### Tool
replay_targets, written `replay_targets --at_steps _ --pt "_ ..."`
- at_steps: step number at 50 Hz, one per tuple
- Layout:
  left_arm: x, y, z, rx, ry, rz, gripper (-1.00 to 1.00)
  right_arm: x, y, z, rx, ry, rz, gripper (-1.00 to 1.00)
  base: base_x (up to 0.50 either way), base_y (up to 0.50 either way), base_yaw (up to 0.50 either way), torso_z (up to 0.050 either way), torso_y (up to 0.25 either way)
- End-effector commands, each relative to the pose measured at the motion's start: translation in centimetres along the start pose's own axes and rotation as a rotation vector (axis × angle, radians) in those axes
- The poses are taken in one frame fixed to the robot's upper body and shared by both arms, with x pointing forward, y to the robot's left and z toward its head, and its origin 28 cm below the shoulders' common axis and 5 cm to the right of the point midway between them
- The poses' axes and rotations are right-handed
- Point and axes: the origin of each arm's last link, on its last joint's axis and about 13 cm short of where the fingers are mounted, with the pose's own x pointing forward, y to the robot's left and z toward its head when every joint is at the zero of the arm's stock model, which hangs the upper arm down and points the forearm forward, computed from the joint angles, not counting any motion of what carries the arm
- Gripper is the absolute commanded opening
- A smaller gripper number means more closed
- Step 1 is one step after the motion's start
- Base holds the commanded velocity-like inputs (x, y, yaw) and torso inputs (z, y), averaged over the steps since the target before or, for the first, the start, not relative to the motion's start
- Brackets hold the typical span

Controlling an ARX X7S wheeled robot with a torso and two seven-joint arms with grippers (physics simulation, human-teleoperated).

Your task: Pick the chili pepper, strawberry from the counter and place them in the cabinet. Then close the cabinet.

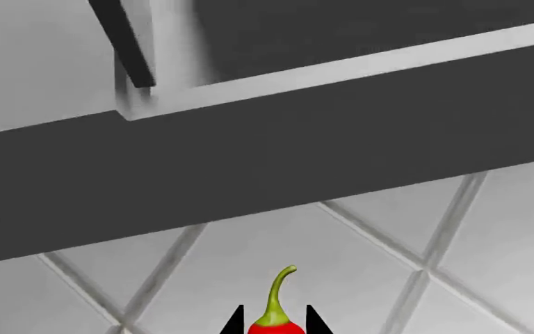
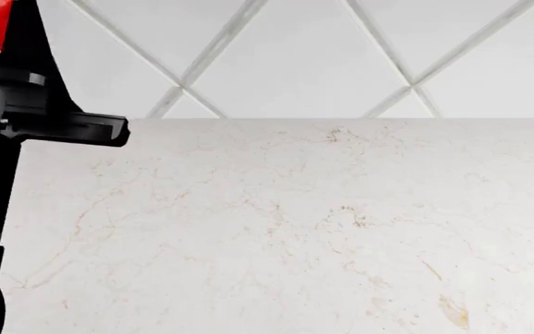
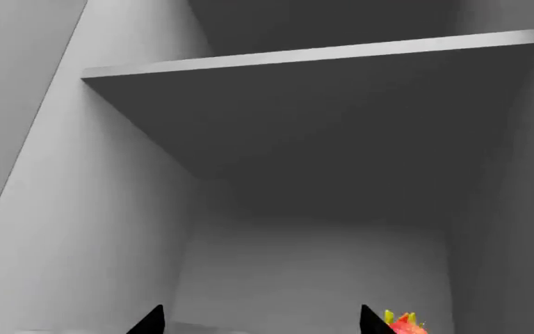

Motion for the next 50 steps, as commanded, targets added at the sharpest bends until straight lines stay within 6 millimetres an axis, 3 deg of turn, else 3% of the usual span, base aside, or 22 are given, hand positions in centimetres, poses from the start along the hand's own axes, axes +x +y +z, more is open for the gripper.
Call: replay_targets --at_steps 1,13,23,32,41,50 --pt "-0.8 0.2 1.4 -0.036 -0.069 0.029 -1.00 -4.3 -0.7 -0.1 -0.006 0.032 -0.012 1.00 0.00 0.00 0.00 0.000 0.000" --pt "-0.8 0.0 0.9 -0.041 -0.055 0.022 -1.00 -7.8 -0.3 1.0 -0.019 -0.015 -0.011 1.00 0.00 0.00 0.00 0.000 0.000" --pt "0.0 -0.3 1.2 -0.058 -0.062 0.011 -1.00 -10.1 0.5 0.0 -0.030 0.023 0.038 1.00 0.00 0.00 0.00 0.000 0.000" --pt "1.7 -0.3 3.7 -0.097 -0.131 0.035 -1.00 -11.8 0.1 -1.3 -0.031 0.069 0.035 1.00 0.00 0.00 0.00 0.000 0.000" --pt "3.5 -0.8 7.4 -0.160 -0.221 0.021 -1.00 -12.1 -0.4 -2.7 -0.018 0.104 0.021 1.00 0.00 0.00 0.00 0.000 0.000" --pt "4.3 -1.8 8.2 -0.221 -0.211 -0.083 -1.00 -12.0 -0.6 -3.4 0.001 0.114 0.017 1.00 0.00 0.00 0.00 0.000 0.000"
